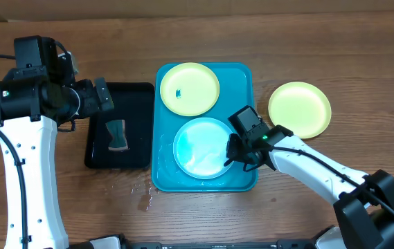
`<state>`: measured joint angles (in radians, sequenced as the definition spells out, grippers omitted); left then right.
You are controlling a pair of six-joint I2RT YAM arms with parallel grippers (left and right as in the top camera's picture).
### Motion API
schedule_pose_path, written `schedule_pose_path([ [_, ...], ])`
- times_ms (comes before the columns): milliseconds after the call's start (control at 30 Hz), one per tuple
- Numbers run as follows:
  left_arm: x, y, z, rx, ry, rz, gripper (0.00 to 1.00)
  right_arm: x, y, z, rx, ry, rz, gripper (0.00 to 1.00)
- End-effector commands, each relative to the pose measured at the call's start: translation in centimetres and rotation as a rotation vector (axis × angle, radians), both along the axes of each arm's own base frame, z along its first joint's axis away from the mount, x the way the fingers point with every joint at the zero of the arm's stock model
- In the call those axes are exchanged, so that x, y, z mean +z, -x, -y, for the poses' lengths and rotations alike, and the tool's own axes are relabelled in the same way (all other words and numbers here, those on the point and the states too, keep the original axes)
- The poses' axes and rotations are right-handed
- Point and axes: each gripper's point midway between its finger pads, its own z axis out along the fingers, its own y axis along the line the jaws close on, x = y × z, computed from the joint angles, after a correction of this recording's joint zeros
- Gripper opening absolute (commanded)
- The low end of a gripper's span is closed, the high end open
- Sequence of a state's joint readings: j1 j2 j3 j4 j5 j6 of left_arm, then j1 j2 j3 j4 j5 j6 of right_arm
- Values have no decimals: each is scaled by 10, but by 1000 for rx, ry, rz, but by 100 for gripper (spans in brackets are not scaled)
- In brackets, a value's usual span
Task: Clean dirty plates on tray and stack at the side
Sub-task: 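Tighten the right gripper on the pale blue plate rim and lift it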
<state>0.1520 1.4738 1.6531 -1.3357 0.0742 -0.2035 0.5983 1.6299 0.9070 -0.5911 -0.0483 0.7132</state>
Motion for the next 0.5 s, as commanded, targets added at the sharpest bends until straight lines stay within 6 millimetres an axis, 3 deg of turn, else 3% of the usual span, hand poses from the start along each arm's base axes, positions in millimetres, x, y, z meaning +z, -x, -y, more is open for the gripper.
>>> schedule_pose_path([
  [0,3,-2,-1,5,-4,8,100,-1,-3,-2,3,-6,13,34],
  [200,3,-2,-1,5,-4,8,100,2,-13,-3,-6,-5,60,35],
  [467,3,-2,-1,5,-4,8,100,-13,-12,-4,-5,11,33,30],
])
